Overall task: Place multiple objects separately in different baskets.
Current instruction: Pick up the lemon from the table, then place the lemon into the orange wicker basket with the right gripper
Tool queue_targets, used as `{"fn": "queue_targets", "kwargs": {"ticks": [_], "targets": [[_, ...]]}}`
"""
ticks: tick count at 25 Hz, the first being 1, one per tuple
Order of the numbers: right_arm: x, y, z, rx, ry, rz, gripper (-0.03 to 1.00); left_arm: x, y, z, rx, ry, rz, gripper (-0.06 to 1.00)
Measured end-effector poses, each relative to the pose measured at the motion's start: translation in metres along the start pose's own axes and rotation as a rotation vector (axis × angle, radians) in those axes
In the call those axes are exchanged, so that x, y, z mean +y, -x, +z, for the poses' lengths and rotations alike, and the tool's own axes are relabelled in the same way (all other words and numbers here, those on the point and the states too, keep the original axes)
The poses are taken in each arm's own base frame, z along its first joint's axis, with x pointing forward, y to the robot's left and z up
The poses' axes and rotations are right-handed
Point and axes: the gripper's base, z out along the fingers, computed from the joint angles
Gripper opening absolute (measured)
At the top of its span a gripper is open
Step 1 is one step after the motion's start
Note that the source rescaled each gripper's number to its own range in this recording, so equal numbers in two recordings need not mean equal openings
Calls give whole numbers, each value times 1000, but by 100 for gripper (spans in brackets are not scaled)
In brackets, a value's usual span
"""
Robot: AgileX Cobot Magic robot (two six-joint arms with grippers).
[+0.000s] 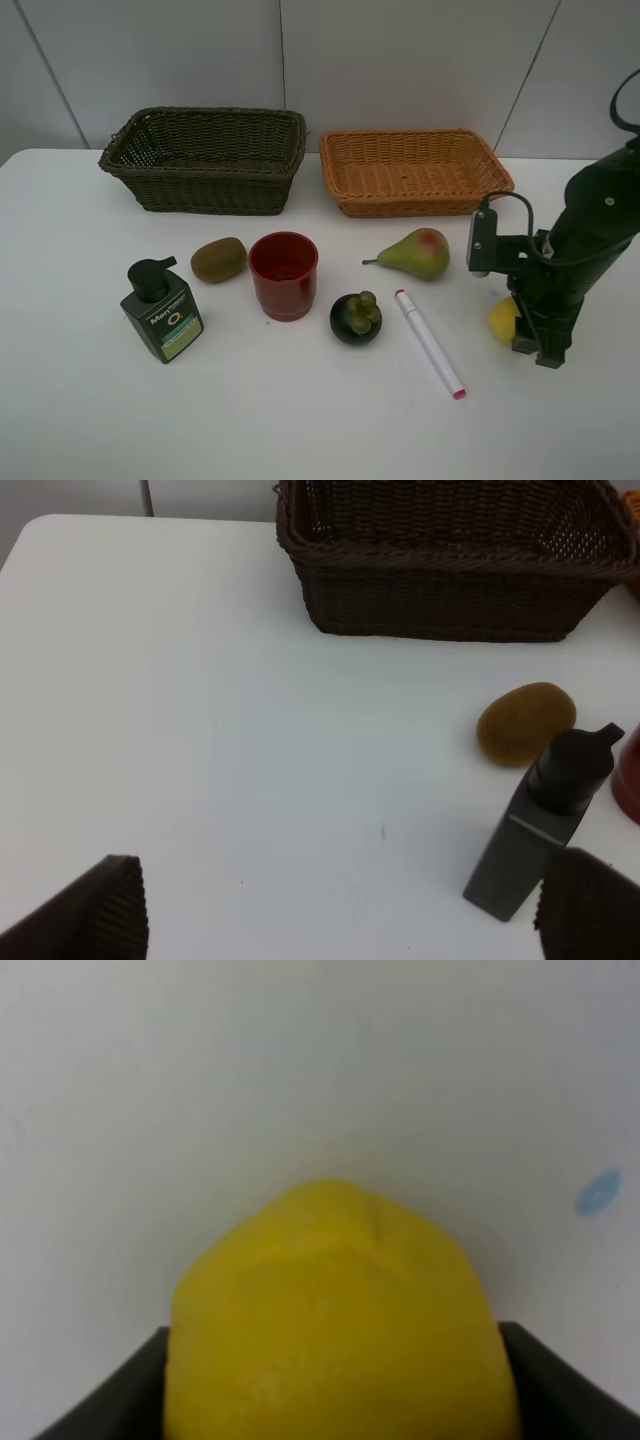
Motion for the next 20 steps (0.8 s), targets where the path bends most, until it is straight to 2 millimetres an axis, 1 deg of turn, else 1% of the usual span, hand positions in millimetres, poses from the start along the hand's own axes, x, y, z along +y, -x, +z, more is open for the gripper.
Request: {"fn": "queue_targets", "kwargs": {"ticks": [5,8,11,16,20], "targets": [[-1,1,-1,-14,-11,5,57,0,0,0,0,0,0,100],[-2,2,-11,-47,-29,43,57,0,0,0,0,0,0,100],[-7,4,-31,-108,-70,104,57,0,0,0,0,0,0,100],[-23,9,-78,-258,-176,222,57,0,0,0,0,0,0,100],[-37,17,-111,-384,-227,313,57,0,0,0,0,0,0,100]]}}
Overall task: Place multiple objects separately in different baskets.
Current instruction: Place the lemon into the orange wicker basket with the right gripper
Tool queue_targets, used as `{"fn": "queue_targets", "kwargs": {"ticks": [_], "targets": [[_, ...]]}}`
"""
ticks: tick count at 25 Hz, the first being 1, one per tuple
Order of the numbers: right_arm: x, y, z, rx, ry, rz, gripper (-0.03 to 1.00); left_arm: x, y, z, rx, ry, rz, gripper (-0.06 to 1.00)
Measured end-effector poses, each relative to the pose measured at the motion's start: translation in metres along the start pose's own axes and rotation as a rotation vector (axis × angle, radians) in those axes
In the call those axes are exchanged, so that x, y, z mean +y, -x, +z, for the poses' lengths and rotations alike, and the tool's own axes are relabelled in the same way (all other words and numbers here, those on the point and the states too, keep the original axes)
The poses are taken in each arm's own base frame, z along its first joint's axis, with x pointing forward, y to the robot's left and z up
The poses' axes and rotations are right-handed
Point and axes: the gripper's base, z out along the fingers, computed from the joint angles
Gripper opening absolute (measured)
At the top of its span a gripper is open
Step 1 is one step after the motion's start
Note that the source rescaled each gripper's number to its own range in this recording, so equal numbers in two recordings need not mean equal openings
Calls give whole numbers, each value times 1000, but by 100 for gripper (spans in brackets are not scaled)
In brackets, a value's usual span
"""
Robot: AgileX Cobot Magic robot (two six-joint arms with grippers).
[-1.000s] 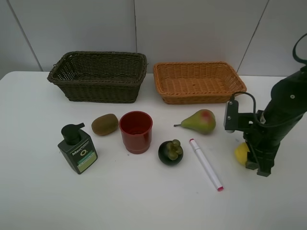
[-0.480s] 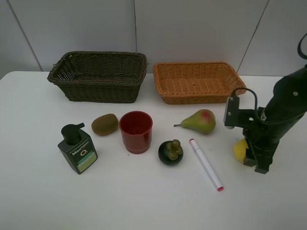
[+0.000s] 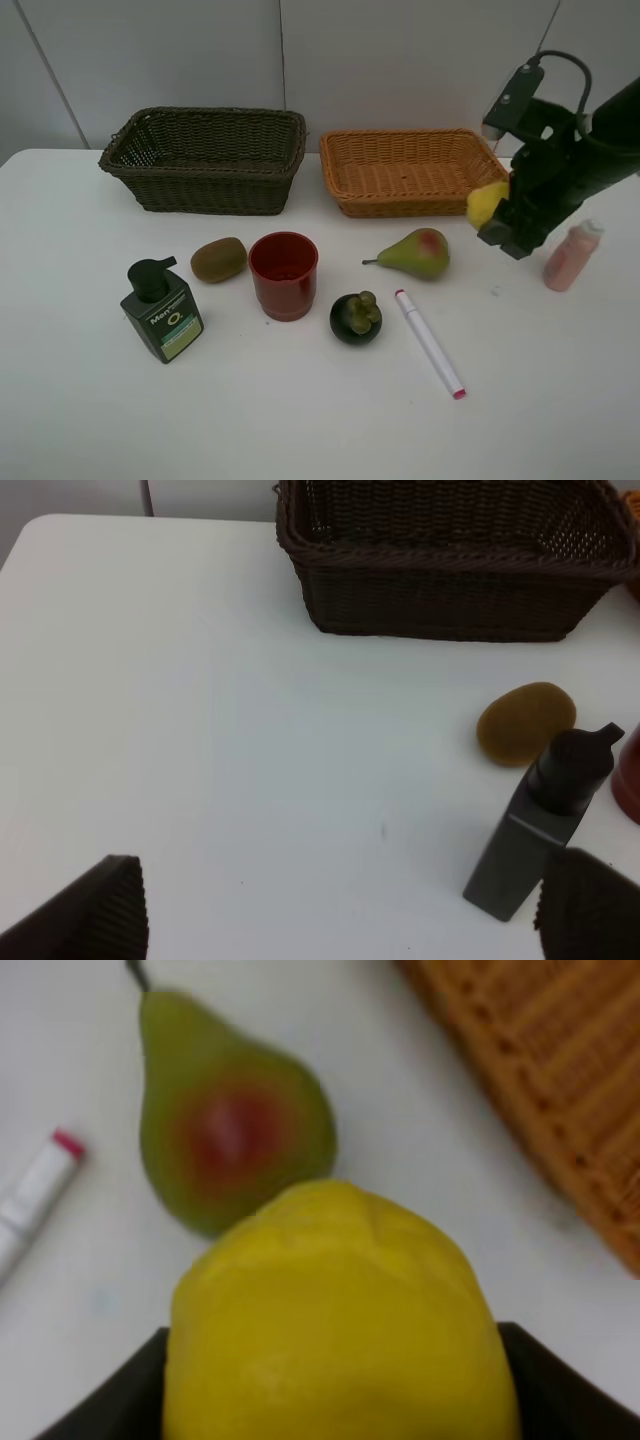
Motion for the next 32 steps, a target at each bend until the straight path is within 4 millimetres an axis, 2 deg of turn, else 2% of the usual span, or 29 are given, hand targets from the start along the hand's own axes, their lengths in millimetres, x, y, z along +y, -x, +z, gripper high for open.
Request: {"fn": "queue_targets", "kwargs": {"ticks": [6,10,14,18,22,26,32], "targets": [[-25,33,-19,-180,-73,169,57,0,0,0,0,0,0,100],[-42,52,-20,-291,-132,325,57,0,0,0,0,0,0,100],[-58,67,-8,-384,-150,557,57,0,0,0,0,0,0,100],[-69,77,21,-408,-158,675,57,0,0,0,0,0,0,100],[-74,78,57,-363,-143,718,57,0,0,0,0,0,0,100],[-87,64,88,-305,-153,756,57,0,0,0,0,0,0,100],[-107,35,107,-253,-186,824,57,0,0,0,0,0,0,100]]}}
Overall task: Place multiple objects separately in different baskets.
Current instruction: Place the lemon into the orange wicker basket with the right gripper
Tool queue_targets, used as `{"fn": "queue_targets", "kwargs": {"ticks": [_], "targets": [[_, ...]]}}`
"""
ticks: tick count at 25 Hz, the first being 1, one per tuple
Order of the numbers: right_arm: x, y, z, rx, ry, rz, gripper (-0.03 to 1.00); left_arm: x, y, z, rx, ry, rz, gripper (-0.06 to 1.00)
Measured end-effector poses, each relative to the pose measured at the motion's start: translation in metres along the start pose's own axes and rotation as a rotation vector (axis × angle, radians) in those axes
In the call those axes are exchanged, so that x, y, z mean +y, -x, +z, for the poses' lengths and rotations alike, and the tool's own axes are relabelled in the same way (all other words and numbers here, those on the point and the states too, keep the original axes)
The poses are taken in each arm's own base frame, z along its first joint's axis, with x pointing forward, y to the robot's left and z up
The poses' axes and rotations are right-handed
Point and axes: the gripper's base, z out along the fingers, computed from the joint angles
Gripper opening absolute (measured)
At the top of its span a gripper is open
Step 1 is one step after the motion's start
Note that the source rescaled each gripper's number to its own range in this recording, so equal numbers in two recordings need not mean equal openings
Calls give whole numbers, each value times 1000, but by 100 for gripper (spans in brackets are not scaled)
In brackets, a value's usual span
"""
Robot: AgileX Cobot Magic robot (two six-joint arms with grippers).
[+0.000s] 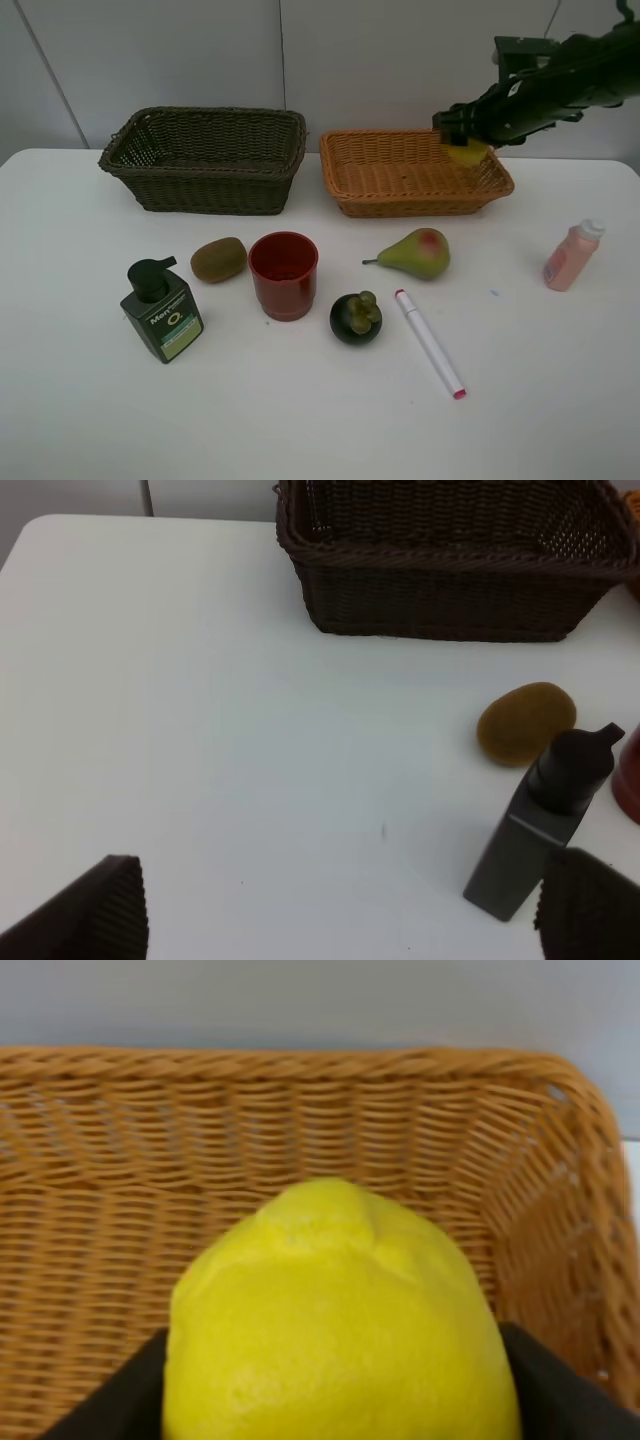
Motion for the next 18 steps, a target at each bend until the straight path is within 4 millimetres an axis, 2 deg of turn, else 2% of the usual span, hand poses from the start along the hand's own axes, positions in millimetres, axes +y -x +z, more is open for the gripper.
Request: {"fn": "queue_targets", "kwargs": {"ticks": [4,7,13,18], "targets": [[-12,-1,3,-2,-21,19,57,0,0,0,0,0,0,100],[-13,-4,8,6,-24,2,57,0,0,0,0,0,0,100],[-12,-20,31,39,-22,-3,57,0,0,0,0,0,0,100],[-12,-22,36,21,-22,-5,57,0,0,0,0,0,0,100]]}}
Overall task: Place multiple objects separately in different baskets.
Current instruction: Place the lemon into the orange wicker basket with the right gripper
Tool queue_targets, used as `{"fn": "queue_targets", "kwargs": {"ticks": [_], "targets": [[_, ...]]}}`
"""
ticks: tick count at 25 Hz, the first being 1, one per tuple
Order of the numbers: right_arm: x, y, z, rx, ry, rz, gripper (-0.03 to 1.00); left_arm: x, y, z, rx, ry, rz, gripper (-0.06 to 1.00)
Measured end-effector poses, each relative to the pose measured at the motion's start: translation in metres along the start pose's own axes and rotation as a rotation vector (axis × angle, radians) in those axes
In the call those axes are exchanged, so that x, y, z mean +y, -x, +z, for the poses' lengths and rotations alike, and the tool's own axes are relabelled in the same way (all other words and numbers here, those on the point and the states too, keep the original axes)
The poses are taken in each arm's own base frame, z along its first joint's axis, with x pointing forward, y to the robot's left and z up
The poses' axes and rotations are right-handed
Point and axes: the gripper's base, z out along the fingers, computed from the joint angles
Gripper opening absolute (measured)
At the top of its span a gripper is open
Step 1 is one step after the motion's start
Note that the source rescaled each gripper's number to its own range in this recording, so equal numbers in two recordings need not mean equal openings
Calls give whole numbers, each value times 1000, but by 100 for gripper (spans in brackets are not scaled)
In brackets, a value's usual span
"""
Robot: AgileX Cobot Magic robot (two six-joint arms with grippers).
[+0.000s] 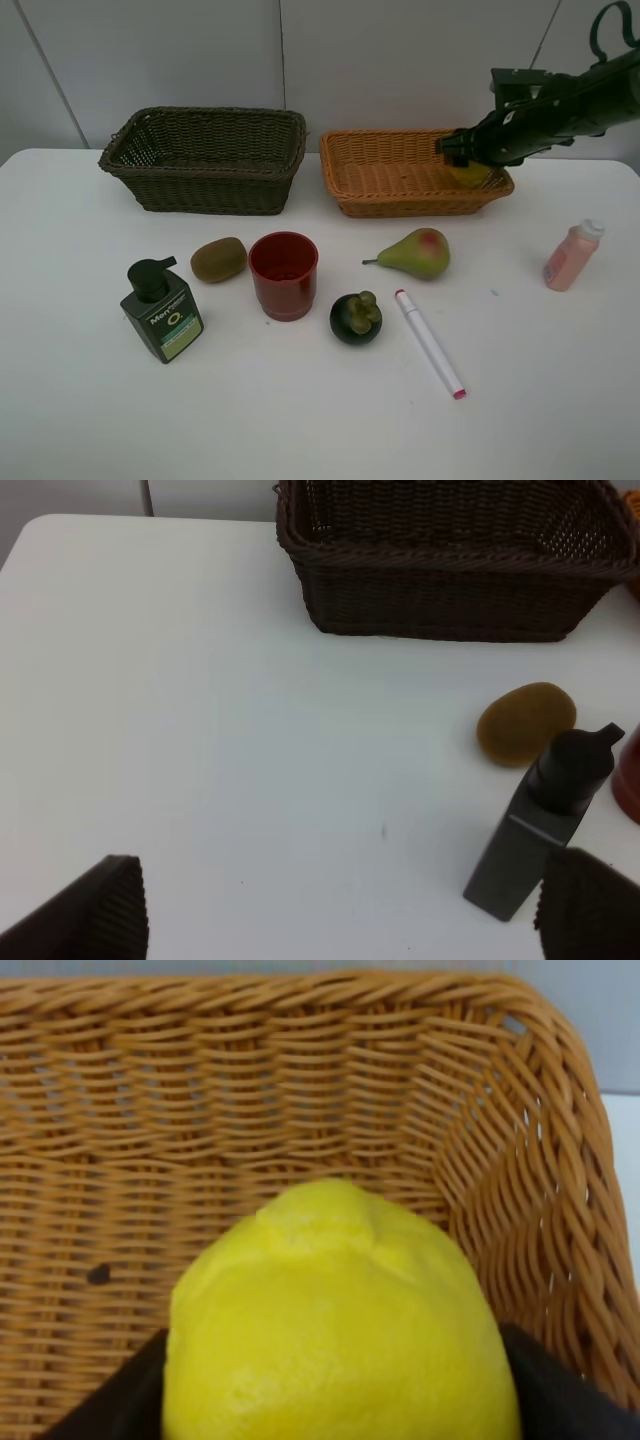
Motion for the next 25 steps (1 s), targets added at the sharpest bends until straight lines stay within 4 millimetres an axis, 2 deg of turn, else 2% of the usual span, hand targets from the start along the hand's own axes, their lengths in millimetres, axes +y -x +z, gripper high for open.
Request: {"fn": "queue_targets", "kwargs": {"ticks": [18,20,21,23,25], "targets": [[0,-2,2,4,1,4,59,0,0,0,0,0,0,100],[0,-1,2,-8,1,9,81,0,0,0,0,0,0,100],[0,1,2,-21,0,9,88,0,0,0,0,0,0,100],[0,1,2,-31,1,8,95,0,0,0,0,0,0,100],[0,1,2,-31,1,9,98,0,0,0,0,0,0,100]]}}
